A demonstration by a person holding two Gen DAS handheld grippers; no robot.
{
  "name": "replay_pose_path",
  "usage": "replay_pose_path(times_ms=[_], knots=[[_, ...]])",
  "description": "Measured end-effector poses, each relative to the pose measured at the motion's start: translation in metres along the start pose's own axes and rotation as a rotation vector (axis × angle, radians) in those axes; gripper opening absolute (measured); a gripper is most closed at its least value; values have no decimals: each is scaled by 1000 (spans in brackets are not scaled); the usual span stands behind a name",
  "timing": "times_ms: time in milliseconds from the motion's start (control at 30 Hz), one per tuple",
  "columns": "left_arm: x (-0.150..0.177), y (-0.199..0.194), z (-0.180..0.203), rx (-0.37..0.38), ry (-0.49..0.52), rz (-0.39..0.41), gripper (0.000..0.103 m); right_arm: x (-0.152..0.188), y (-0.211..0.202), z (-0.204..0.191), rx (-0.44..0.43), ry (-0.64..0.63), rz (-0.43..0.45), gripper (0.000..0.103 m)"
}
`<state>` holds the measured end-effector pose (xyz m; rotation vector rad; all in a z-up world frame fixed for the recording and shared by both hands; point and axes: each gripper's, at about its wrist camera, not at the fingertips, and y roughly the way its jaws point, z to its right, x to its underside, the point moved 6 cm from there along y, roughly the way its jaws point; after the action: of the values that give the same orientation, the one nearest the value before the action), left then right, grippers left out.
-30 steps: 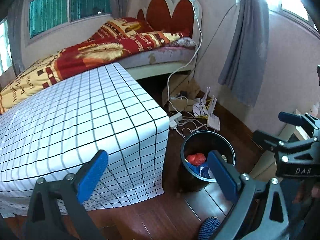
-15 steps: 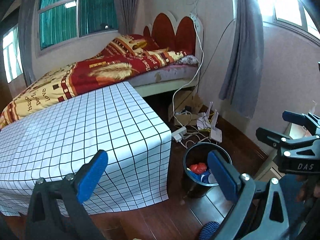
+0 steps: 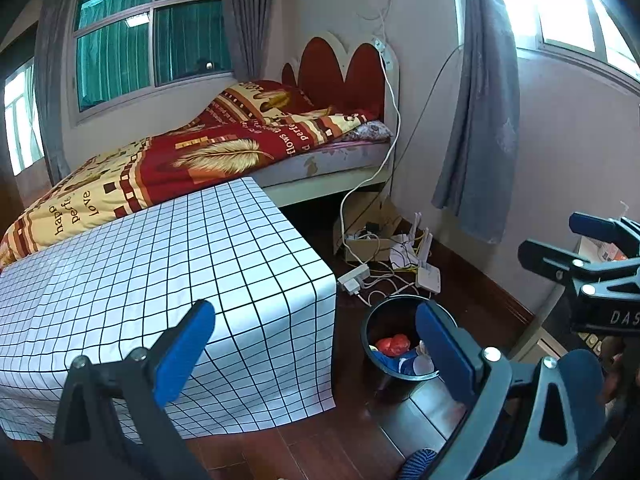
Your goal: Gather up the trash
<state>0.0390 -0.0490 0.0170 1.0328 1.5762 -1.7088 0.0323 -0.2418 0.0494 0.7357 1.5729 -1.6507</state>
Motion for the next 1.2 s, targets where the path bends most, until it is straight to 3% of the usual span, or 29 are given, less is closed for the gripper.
replay_pose_path(times_ms=[1200], knots=[[-9,-2,1,2,4,13,102,-4,-2,-3,2,-12,6,103]])
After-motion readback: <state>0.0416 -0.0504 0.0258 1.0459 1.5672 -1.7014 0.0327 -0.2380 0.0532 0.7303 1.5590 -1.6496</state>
